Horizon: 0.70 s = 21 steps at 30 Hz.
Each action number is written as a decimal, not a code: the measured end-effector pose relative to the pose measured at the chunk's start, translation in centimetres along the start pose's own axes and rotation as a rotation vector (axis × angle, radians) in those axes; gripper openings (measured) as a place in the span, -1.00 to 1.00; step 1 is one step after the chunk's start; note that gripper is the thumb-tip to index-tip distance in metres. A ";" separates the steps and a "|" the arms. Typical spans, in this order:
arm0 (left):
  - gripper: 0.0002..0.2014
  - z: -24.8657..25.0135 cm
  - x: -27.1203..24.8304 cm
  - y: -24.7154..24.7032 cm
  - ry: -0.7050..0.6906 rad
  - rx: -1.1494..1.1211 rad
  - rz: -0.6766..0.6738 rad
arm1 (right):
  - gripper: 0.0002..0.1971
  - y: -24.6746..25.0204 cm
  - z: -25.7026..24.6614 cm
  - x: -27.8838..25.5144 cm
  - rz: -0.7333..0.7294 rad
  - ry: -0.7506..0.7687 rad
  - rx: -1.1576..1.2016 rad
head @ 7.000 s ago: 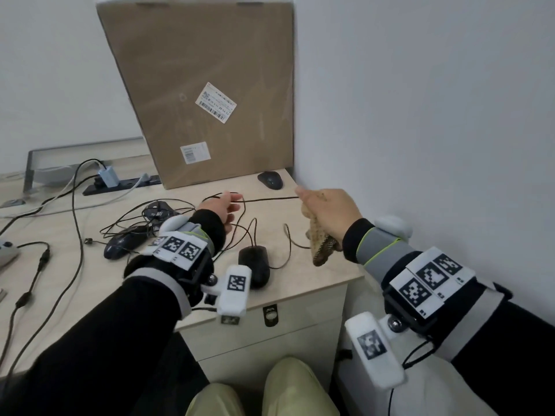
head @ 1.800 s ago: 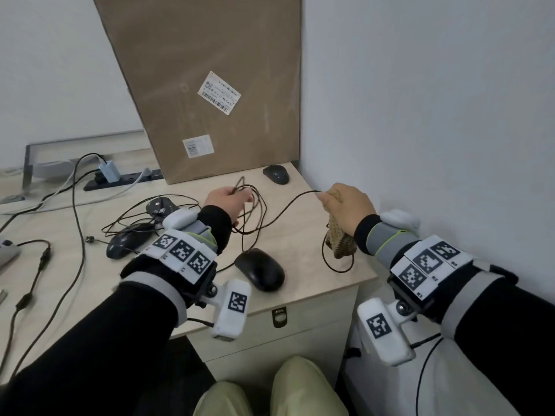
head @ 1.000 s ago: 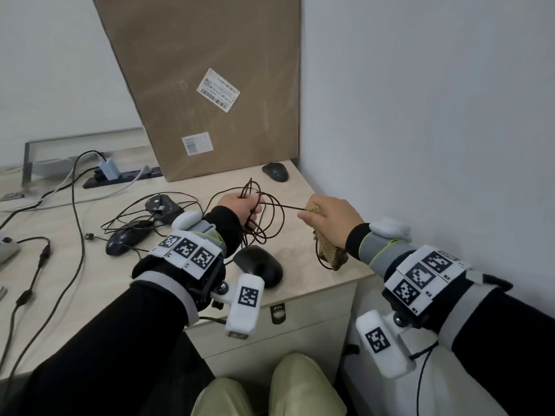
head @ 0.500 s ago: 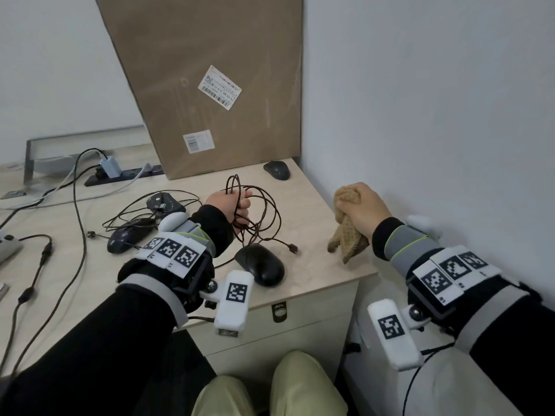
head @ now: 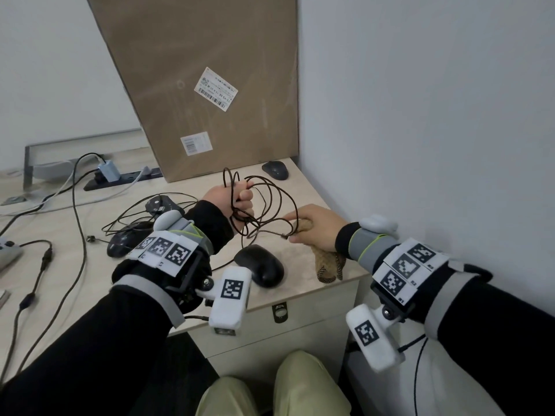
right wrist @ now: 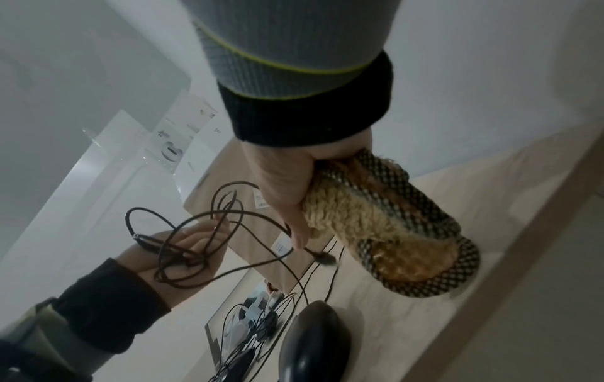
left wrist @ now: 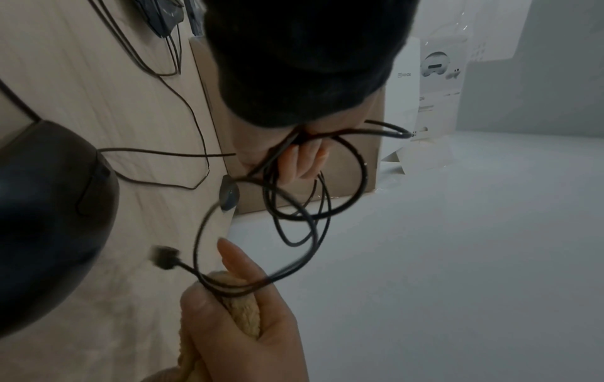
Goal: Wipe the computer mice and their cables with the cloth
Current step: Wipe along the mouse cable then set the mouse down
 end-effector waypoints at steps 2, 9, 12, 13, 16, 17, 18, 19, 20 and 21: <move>-0.73 0.1 0.0 0.0 -0.003 -0.009 0.012 | -0.55 -0.2 -0.6 0.1 0.015 0.023 -0.024; -0.73 0.0 0.1 0.2 -0.024 -0.078 0.058 | -0.74 1.2 -1.4 -1.1 0.172 0.061 0.119; -0.70 0.2 0.3 0.2 -0.032 -0.116 0.080 | -0.78 3.2 -1.5 -2.3 0.360 0.063 0.239; -0.68 0.4 0.4 0.1 -0.036 -0.135 0.084 | -0.80 4.1 -1.5 -3.0 0.439 0.068 0.283; -0.66 0.8 0.6 -0.1 -0.047 -0.165 0.088 | -0.81 6.1 -2.4 -4.8 0.598 0.136 0.345; -0.66 0.9 0.6 -0.2 -0.050 -0.151 0.089 | -0.80 6.3 -2.9 -5.1 0.598 0.150 0.347; -0.67 1.1 0.5 -0.3 -0.053 -0.122 0.090 | -0.79 6.2 -3.2 -5.0 0.586 0.143 0.358; -0.68 1.2 0.4 -0.5 -0.060 -0.080 0.092 | -0.77 6.3 -3.2 -4.8 0.574 0.114 0.391; -0.70 1.4 0.2 -0.7 -0.073 -0.031 0.094 | -0.75 6.6 -3.0 -4.4 0.567 0.070 0.451; -0.71 1.5 0.1 -0.9 -0.093 0.022 0.100 | -0.73 7.0 -2.9 -4.0 0.559 0.028 0.531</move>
Point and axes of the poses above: each hand's wrist, its own x-axis towards the middle knuckle, its own y-axis out of the back of the hand, z = x × y, the point moved 10 cm from there along x, towards the middle knuckle, and after that the axes turned 4 degrees about -y, right-handed, at the moved point
